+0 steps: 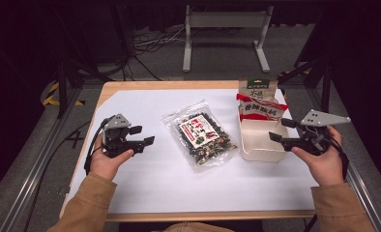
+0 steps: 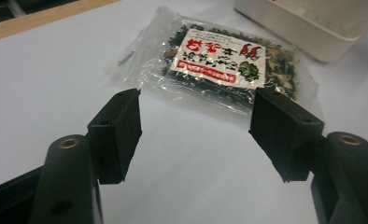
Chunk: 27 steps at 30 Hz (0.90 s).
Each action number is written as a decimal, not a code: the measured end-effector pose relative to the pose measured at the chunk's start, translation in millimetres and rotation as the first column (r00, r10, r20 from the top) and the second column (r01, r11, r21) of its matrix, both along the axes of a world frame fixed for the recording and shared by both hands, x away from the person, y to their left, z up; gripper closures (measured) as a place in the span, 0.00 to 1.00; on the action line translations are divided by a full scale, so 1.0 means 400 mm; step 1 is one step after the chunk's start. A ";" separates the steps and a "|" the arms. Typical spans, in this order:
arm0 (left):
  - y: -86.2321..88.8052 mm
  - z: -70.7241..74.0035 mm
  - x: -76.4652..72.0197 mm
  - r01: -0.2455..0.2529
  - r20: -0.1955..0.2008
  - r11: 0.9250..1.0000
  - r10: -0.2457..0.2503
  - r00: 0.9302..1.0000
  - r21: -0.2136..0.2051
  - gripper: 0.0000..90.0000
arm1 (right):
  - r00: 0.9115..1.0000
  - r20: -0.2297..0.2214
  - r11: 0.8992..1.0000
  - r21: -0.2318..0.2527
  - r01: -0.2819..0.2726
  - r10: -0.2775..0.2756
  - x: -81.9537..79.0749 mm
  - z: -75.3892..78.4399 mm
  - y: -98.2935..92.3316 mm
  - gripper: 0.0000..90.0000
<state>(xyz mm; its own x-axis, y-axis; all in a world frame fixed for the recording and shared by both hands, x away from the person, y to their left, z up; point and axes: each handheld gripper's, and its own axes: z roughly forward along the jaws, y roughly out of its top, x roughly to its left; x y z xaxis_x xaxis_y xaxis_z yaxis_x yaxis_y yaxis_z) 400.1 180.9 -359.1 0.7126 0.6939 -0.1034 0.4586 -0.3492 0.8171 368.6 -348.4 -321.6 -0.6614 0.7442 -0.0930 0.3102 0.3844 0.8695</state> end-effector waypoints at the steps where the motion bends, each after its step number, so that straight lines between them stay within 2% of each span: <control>1: -0.003 0.002 0.003 0.003 0.004 1.000 -0.003 1.000 0.008 0.41 | 1.000 0.002 1.000 0.002 -0.002 0.002 -0.002 -0.004 0.004 0.35; 4: -0.010 0.009 0.012 0.005 0.011 1.000 -0.005 1.000 0.017 0.42 | 1.000 -0.002 1.000 0.012 0.001 -0.001 -0.010 -0.017 0.014 0.36; 9: -0.016 0.012 0.036 -0.010 -0.036 1.000 0.010 0.999 -0.008 0.44 | 1.000 0.000 1.000 0.029 -0.005 0.005 -0.023 -0.035 0.031 0.36; 10: -0.016 0.012 0.036 -0.010 -0.036 1.000 0.010 0.999 -0.008 0.40 | 1.000 0.000 1.000 0.029 -0.005 0.005 -0.023 -0.035 0.031 0.36; 11: -0.017 0.010 0.044 -0.023 -0.058 1.000 0.022 0.998 -0.016 0.40 | 1.000 -0.001 0.999 0.031 -0.006 0.006 -0.025 -0.038 0.034 0.36; 13: -0.019 0.008 0.056 -0.020 -0.061 0.999 0.018 0.998 -0.036 0.36 | 1.000 -0.010 1.000 0.026 -0.014 0.014 -0.029 -0.044 0.043 0.36; 14: -0.023 0.006 0.066 -0.023 -0.051 0.999 0.021 0.998 -0.032 0.36 | 1.000 -0.010 0.999 0.028 -0.016 0.017 -0.031 -0.045 0.046 0.36; 17: -0.035 0.004 0.083 -0.026 -0.060 0.999 0.024 0.998 -0.027 0.33 | 0.999 -0.005 0.999 0.029 -0.033 0.033 -0.035 -0.046 0.057 0.37; 22: -0.050 -0.001 0.104 -0.043 -0.052 0.999 0.042 0.998 -0.016 0.28 | 0.999 -0.008 0.998 0.026 -0.049 0.049 -0.039 -0.051 0.073 0.37; 23: -0.055 -0.007 0.120 -0.053 -0.076 0.998 0.051 0.996 -0.019 0.26 | 0.998 -0.009 0.998 0.022 -0.054 0.055 -0.042 -0.053 0.080 0.37; 27: -0.059 -0.016 0.143 -0.070 -0.105 0.997 0.067 0.992 -0.032 0.23 | 0.998 -0.009 0.998 0.020 -0.065 0.066 -0.050 -0.055 0.092 0.37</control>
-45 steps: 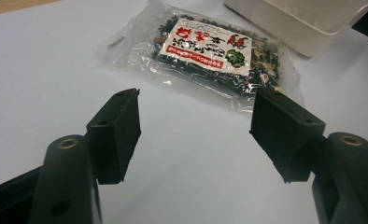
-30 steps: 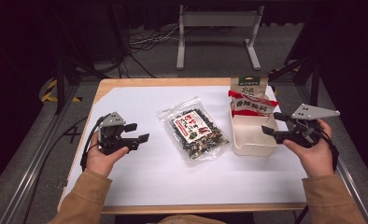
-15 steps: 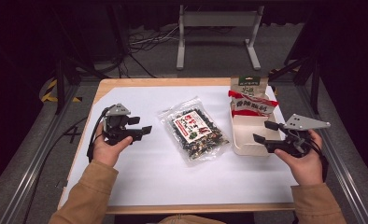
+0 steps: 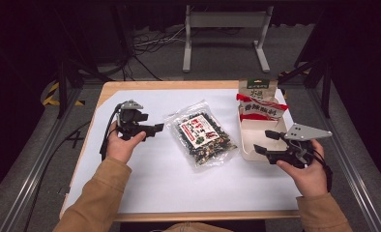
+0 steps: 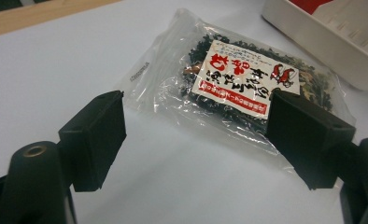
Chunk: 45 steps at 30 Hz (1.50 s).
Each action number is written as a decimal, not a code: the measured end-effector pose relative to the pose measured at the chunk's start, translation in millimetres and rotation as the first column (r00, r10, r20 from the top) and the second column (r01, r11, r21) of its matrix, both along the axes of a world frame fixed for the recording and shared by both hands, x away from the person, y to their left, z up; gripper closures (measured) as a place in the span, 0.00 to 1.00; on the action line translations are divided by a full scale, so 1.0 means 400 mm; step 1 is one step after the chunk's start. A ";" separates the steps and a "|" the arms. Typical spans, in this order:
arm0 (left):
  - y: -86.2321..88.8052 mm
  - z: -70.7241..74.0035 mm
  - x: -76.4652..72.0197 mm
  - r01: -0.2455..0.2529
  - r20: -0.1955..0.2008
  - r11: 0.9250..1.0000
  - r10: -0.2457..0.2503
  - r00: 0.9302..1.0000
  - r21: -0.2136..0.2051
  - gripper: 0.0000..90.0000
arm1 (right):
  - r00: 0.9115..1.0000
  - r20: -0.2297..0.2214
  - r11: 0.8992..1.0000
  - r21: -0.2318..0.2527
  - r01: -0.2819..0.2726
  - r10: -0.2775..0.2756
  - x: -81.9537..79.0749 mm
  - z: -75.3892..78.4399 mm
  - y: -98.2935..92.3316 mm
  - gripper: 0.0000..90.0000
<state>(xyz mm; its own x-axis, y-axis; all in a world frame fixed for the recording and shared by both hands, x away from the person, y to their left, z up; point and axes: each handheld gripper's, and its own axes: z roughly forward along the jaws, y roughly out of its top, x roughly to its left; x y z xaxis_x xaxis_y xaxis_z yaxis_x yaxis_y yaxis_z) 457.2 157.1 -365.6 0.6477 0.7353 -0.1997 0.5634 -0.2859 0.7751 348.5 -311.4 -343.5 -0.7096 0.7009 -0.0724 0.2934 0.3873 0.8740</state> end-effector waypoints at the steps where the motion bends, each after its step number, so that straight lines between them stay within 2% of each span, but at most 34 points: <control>1: -0.002 -0.003 0.008 -0.010 -0.001 1.000 0.010 1.000 -0.003 0.23 | 1.000 0.001 1.000 -0.003 -0.003 0.003 -0.002 0.000 0.002 0.37; 3: -0.005 -0.007 0.021 -0.024 0.004 1.000 0.024 1.000 0.006 0.25 | 1.000 0.001 1.000 -0.007 -0.006 0.006 -0.009 -0.001 0.009 0.37; 4: -0.009 -0.010 0.027 -0.034 -0.007 0.999 0.034 0.999 -0.002 0.28 | 1.000 0.004 1.000 -0.008 -0.008 0.008 -0.010 -0.001 0.010 0.37; 10: -0.026 -0.022 0.058 -0.044 -0.017 0.999 0.044 0.999 -0.013 0.28 | 1.000 0.000 1.000 -0.019 -0.012 0.012 -0.023 -0.005 0.019 0.36; 13: -0.038 -0.021 0.078 -0.035 -0.057 0.999 0.035 0.998 0.011 0.23 | 1.000 0.001 1.000 -0.021 -0.015 0.015 -0.031 -0.005 0.022 0.36; 14: -0.043 -0.019 0.085 -0.028 -0.058 0.999 0.029 0.998 0.019 0.22 | 1.000 0.002 1.000 -0.023 -0.015 0.015 -0.033 -0.004 0.023 0.36; 16: -0.051 -0.016 0.090 -0.037 -0.051 0.999 0.037 0.998 0.008 0.23 | 1.000 0.005 1.000 -0.024 -0.019 0.020 -0.037 -0.004 0.025 0.36; 18: -0.059 -0.015 0.098 -0.046 -0.037 0.999 0.047 0.998 0.024 0.23 | 1.000 0.005 0.999 -0.024 -0.021 0.022 -0.039 -0.005 0.026 0.36; 22: -0.068 -0.021 0.119 -0.048 -0.050 0.999 0.048 0.998 -0.003 0.23 | 1.000 0.003 0.999 -0.026 -0.031 0.031 -0.036 -0.010 0.031 0.36; 24: -0.071 -0.023 0.124 -0.051 -0.050 0.999 0.050 0.997 -0.002 0.23 | 0.999 0.003 0.999 -0.027 -0.036 0.037 -0.035 -0.011 0.034 0.35; 25: -0.074 -0.028 0.131 -0.052 -0.048 0.999 0.052 0.997 0.000 0.23 | 0.999 0.003 0.999 -0.027 -0.036 0.037 -0.035 -0.011 0.034 0.35; 30: -0.087 -0.057 0.158 -0.077 -0.075 0.996 0.073 0.994 -0.042 0.24 | 0.999 0.010 0.998 -0.019 -0.052 0.052 -0.035 -0.010 0.036 0.35; 35: -0.104 -0.089 0.174 -0.087 -0.097 0.996 0.085 0.992 -0.020 0.24 | 0.998 0.013 0.998 -0.014 -0.065 0.065 -0.033 -0.011 0.037 0.35; 45: -0.123 -0.138 0.199 -0.114 -0.146 0.993 0.112 0.983 -0.006 0.24 | 0.997 0.013 0.997 -0.010 -0.071 0.071 -0.035 -0.015 0.038 0.35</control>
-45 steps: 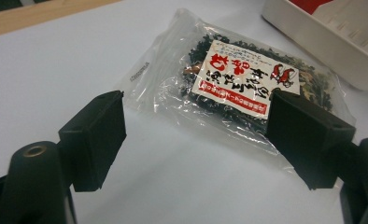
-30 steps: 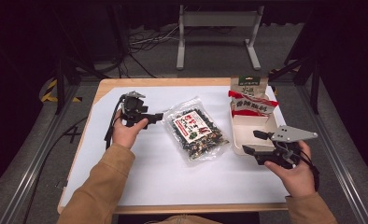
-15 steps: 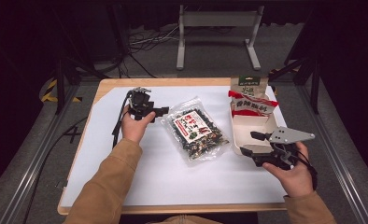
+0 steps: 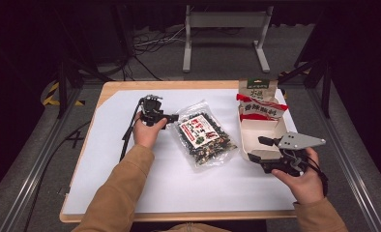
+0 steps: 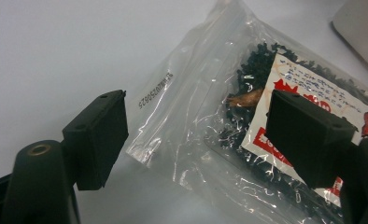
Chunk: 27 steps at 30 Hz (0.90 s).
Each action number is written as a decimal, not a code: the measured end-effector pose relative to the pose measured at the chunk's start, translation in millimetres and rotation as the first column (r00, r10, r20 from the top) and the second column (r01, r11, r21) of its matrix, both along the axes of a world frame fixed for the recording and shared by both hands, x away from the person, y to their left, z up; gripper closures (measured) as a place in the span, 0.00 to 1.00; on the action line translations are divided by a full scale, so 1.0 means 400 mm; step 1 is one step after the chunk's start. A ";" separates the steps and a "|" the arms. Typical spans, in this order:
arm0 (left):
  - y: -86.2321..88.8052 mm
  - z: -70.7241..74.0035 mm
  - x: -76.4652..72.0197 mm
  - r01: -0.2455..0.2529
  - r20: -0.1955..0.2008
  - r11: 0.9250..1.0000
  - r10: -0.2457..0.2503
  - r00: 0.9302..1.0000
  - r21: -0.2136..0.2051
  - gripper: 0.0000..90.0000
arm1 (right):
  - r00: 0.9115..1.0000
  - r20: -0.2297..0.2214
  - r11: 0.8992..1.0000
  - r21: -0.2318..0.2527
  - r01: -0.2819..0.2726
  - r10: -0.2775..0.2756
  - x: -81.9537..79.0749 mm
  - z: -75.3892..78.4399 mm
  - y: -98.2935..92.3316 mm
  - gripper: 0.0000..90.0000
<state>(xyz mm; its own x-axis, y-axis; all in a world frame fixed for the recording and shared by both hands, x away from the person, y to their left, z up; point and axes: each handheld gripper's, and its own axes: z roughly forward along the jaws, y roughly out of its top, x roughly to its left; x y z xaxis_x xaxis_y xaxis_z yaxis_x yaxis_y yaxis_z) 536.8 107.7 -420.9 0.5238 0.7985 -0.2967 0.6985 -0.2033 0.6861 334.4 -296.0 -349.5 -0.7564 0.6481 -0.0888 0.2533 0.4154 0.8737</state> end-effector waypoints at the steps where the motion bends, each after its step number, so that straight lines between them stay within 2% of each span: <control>1: -0.001 -0.003 0.001 -0.005 -0.003 1.000 0.005 1.000 0.001 0.24 | 1.000 -0.001 1.000 0.001 -0.001 0.001 0.000 0.000 0.001 0.35; 4: -0.005 -0.012 0.005 -0.006 -0.015 1.000 0.006 1.000 0.001 0.24 | 1.000 -0.003 1.000 -0.001 -0.004 0.004 0.000 -0.003 0.003 0.35; 12: -0.024 -0.036 0.010 0.006 -0.040 0.999 -0.003 0.999 0.053 0.27 | 1.000 -0.012 1.000 0.003 -0.012 0.012 0.003 -0.010 0.007 0.35; 15: -0.028 -0.046 0.013 0.008 -0.062 0.999 -0.005 0.998 0.051 0.26 | 1.000 -0.016 1.000 0.005 -0.013 0.013 0.004 -0.012 0.007 0.35; 21: -0.033 -0.048 0.012 0.013 -0.055 0.998 -0.010 0.998 0.061 0.26 | 1.000 -0.016 1.000 0.007 -0.014 0.014 0.005 -0.014 0.007 0.34; 27: -0.045 -0.045 0.006 0.014 -0.049 0.996 -0.010 0.999 0.088 0.32 | 1.000 -0.020 1.000 0.006 -0.017 0.017 0.005 -0.016 0.010 0.34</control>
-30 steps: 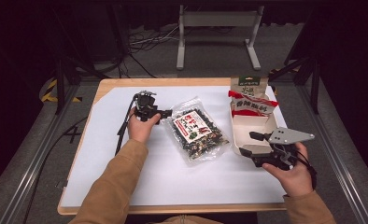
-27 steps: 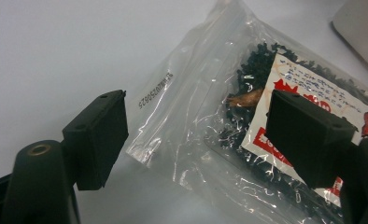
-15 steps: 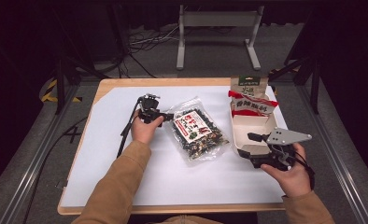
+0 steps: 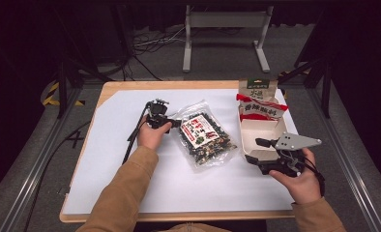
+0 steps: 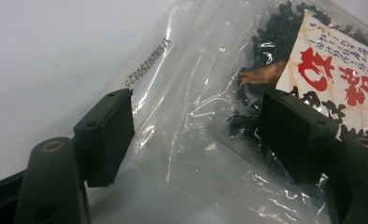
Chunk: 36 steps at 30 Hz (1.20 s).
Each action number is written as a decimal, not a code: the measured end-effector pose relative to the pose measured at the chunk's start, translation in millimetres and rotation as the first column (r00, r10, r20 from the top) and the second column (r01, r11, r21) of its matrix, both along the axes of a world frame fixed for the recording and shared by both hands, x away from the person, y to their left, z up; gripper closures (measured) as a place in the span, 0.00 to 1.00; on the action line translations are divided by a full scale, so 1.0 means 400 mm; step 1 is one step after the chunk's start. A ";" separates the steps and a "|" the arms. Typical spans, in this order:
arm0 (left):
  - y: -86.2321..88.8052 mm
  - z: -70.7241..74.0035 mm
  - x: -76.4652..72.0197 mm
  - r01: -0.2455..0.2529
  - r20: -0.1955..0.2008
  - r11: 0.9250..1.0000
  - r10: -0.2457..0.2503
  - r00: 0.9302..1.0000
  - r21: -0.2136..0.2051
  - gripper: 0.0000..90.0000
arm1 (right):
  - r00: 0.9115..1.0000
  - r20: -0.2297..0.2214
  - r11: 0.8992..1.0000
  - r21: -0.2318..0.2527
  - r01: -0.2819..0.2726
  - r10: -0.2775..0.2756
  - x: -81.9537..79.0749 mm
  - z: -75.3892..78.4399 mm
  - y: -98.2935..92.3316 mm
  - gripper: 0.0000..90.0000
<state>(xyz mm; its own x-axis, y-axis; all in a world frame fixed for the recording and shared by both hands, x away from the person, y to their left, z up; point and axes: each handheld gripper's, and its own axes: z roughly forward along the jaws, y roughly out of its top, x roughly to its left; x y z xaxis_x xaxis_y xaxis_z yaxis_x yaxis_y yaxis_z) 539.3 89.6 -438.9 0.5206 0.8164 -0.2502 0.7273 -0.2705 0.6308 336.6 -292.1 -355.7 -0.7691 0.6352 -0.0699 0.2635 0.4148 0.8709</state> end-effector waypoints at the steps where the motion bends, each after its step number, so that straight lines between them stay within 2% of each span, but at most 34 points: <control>1: -0.002 0.001 0.000 0.008 0.003 1.000 -0.008 1.000 0.012 0.32 | 1.000 -0.001 1.000 0.001 -0.001 0.001 0.000 0.000 0.001 0.34; 5: -0.010 0.004 -0.002 0.000 0.011 0.999 0.000 1.000 0.047 0.38 | 1.000 -0.002 1.000 0.001 -0.003 0.003 0.001 -0.001 0.002 0.34; 9: -0.021 0.004 -0.005 -0.030 0.022 0.998 0.029 0.999 0.062 0.45 | 1.000 -0.003 1.000 0.005 -0.004 0.004 0.001 -0.001 0.002 0.34; 13: -0.021 0.003 -0.006 -0.040 0.021 0.998 0.039 0.999 0.052 0.49 | 1.000 -0.004 1.000 0.009 -0.007 0.007 0.001 -0.001 0.002 0.34; 18: -0.024 0.002 -0.010 -0.056 0.023 0.997 0.055 0.998 0.044 0.60 | 1.000 -0.008 1.000 0.011 -0.011 0.011 0.003 -0.004 0.003 0.34; 22: -0.024 -0.001 -0.014 -0.061 0.019 0.998 0.061 0.998 0.016 0.68 | 1.000 -0.011 1.000 0.012 -0.013 0.013 0.004 -0.005 0.004 0.34; 26: -0.017 -0.002 -0.012 -0.068 -0.003 0.998 0.068 0.998 -0.011 0.74 | 1.000 -0.013 1.000 0.013 -0.016 0.016 0.006 -0.007 0.005 0.34; 32: -0.017 -0.001 -0.014 -0.064 -0.016 0.998 0.064 0.998 -0.016 0.83 | 1.000 -0.016 1.000 0.015 -0.019 0.019 0.007 -0.008 0.005 0.34; 36: -0.018 -0.001 -0.016 -0.059 -0.007 0.998 0.059 0.998 -0.017 0.86 | 1.000 -0.016 1.000 0.018 -0.018 0.018 0.006 -0.008 0.004 0.34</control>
